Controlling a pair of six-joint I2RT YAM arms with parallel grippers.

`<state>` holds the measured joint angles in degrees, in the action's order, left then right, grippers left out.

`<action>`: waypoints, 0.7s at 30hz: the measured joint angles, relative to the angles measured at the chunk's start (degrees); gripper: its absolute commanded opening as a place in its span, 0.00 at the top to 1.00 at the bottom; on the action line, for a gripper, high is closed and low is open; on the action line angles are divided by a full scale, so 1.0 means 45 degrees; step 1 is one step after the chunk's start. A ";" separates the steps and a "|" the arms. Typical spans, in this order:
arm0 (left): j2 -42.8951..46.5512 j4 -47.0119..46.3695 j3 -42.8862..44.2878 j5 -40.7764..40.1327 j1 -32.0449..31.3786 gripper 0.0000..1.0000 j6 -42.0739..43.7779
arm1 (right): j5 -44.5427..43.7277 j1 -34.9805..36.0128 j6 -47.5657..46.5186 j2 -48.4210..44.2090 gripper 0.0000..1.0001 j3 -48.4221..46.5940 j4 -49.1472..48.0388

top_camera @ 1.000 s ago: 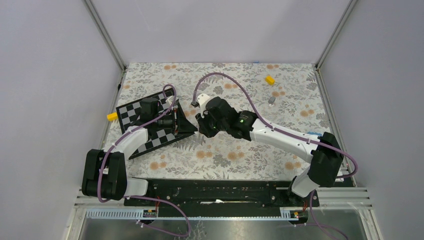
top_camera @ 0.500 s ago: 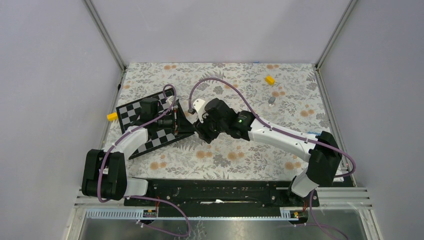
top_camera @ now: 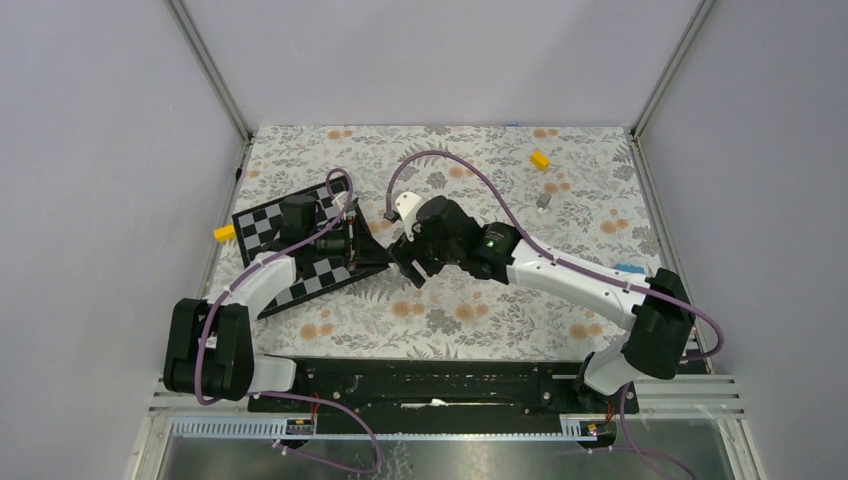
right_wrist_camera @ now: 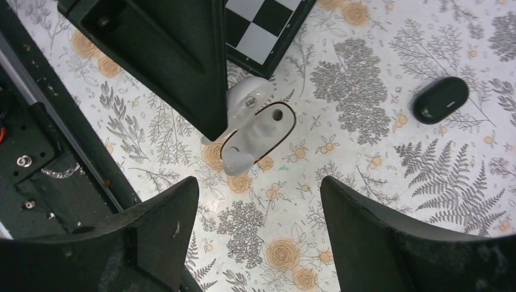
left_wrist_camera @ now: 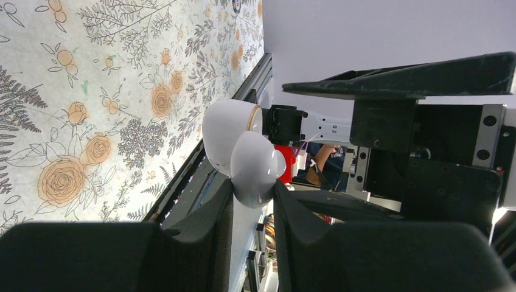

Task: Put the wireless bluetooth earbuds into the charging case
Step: Insert the left earbud into the left side groove of the charging case, then adjust the left earbud in the left side groove of the charging case.

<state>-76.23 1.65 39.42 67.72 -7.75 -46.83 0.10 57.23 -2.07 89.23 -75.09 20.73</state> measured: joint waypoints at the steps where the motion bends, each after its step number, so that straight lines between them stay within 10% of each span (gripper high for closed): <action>1: 0.0000 0.0000 0.0000 0.0000 0.0000 1.00 0.0000 | -0.0185 0.0000 0.0053 -0.0092 0.19 0.0029 0.0000; 21: 0.0005 -0.0005 0.0000 0.0000 0.0000 1.00 0.0000 | -0.1763 0.0010 0.0869 0.0253 0.20 0.0034 -0.0049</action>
<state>-76.20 1.63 39.42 67.72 -7.75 -46.83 -7.84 57.28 1.85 90.37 -74.94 20.51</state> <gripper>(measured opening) 0.276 0.804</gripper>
